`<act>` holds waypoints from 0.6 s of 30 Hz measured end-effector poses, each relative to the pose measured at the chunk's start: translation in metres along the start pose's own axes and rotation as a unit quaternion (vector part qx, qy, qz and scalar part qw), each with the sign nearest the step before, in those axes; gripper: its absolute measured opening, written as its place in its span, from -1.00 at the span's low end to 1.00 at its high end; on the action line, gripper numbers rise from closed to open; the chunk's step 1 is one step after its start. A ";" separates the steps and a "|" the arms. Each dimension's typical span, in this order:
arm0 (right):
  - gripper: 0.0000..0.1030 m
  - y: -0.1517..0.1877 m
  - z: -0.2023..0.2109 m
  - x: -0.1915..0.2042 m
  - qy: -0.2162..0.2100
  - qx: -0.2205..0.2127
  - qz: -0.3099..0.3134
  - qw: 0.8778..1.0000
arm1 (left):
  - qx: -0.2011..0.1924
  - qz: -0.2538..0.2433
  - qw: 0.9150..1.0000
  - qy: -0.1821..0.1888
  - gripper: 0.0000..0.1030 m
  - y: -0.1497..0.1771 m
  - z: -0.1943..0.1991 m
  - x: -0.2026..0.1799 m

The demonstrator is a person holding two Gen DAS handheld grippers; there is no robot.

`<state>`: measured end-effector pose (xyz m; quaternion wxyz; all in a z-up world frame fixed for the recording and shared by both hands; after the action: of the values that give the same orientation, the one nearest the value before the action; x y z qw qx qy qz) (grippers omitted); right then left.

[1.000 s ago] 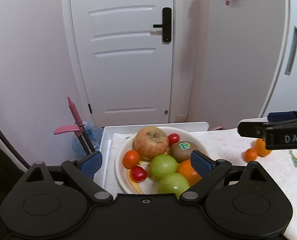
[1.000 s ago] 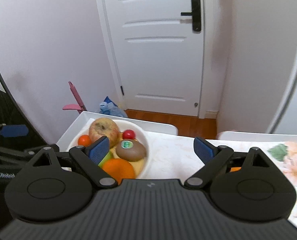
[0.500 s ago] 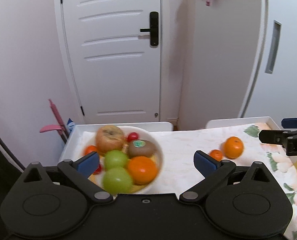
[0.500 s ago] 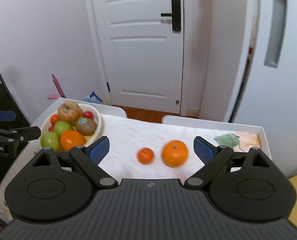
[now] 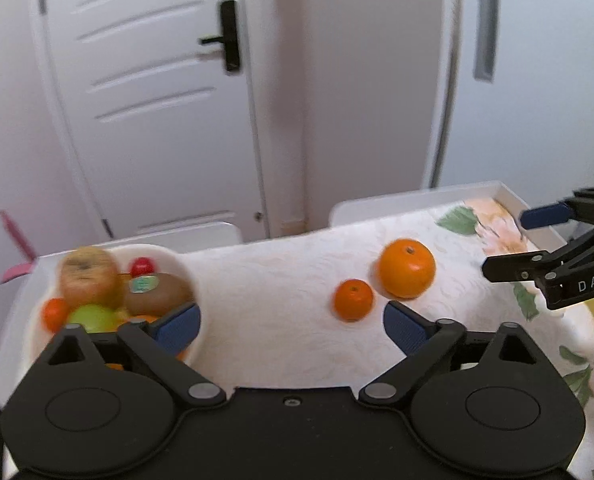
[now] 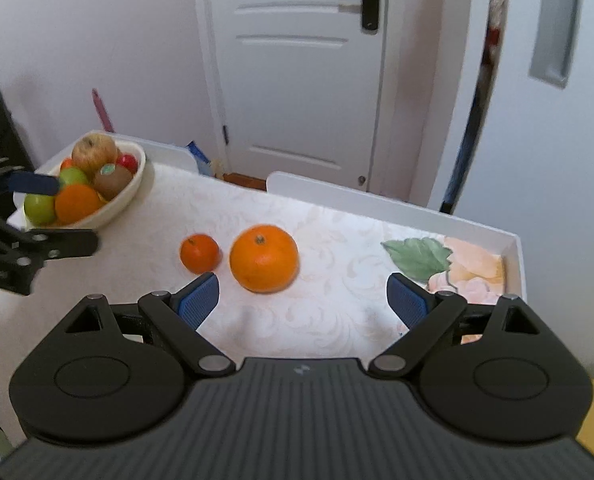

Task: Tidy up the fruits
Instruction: 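Grasp the last tangerine with the left tool while the right tool grasps the large orange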

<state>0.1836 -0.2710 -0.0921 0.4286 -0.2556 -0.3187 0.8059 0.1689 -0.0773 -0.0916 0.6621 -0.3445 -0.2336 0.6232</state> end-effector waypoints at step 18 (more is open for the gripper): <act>0.96 0.020 -0.060 -0.013 -0.105 -0.019 0.084 0.991 | 0.052 -0.072 0.995 0.055 0.11 0.014 -0.089 -0.028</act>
<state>0.2204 -0.2728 -0.1450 0.3187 -0.2039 -0.3545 0.8551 0.2220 -0.1193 -0.1565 0.7339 -0.3261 -0.1883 0.5654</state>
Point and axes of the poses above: each gripper's, at about its wrist camera, not at the fingertips, and z roughly against the way its jaws point, x to its left, y to its underside, the point moved 2 cm from there along -z, roughly the way its jaws point, and after that the axes turned 14 degrees about z, right-handed, at the moved point
